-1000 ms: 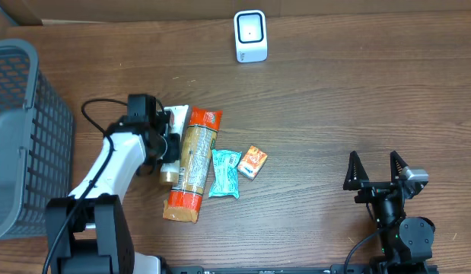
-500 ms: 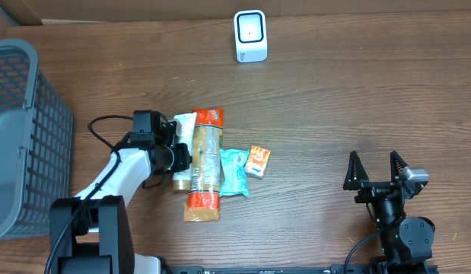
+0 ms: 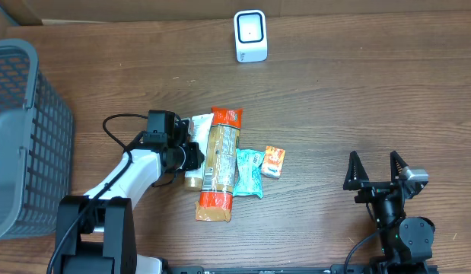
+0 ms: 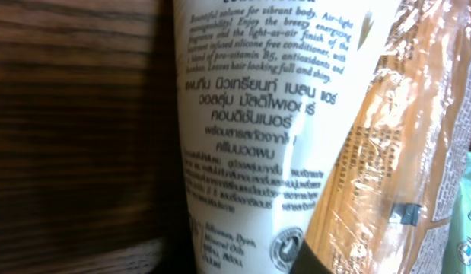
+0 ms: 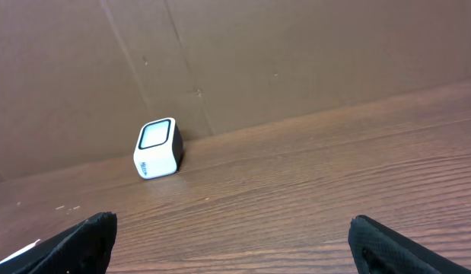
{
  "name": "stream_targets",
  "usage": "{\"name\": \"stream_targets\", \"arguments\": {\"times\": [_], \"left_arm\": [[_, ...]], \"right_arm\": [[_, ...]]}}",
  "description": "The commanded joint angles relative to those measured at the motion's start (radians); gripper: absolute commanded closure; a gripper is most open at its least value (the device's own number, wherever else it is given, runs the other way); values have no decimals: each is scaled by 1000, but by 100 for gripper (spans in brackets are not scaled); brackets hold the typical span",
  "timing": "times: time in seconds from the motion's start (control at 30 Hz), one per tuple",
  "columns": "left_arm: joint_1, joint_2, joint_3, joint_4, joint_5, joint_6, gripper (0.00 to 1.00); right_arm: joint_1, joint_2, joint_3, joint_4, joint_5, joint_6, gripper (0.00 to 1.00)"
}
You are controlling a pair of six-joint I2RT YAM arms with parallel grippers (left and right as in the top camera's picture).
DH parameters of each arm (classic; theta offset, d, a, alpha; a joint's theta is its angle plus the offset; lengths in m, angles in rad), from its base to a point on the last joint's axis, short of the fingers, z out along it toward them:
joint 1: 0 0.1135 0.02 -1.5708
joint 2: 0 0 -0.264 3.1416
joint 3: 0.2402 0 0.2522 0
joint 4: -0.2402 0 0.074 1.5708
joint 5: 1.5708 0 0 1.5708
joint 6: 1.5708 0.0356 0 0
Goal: Scan the item barcode
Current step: 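Lower the white tube onto the table left of the pasta bag, then open the left gripper and retract it toward the basket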
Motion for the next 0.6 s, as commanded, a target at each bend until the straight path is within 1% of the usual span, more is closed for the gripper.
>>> {"name": "stream_targets", "arguments": {"times": [0.0, 0.03, 0.13, 0.23, 0.37, 0.57], "left_arm": [[7, 3, 3, 2, -42, -25, 4], [7, 2, 7, 0, -47, -25, 0], [7, -2, 34, -11, -79, -29, 0], [7, -25, 99, -58, -90, -28, 0], [7, -73, 246, -174, -98, -14, 0], [9, -166, 516, -411, -194, 19, 0]], "right_arm": [[5, -8, -10, 3, 7, 0, 0], [5, -8, -10, 3, 7, 0, 0], [5, -8, -10, 3, 7, 0, 0], [5, -8, -10, 3, 6, 0, 0], [5, -8, -10, 3, 7, 0, 0], [5, -8, -10, 3, 7, 0, 0]]}}
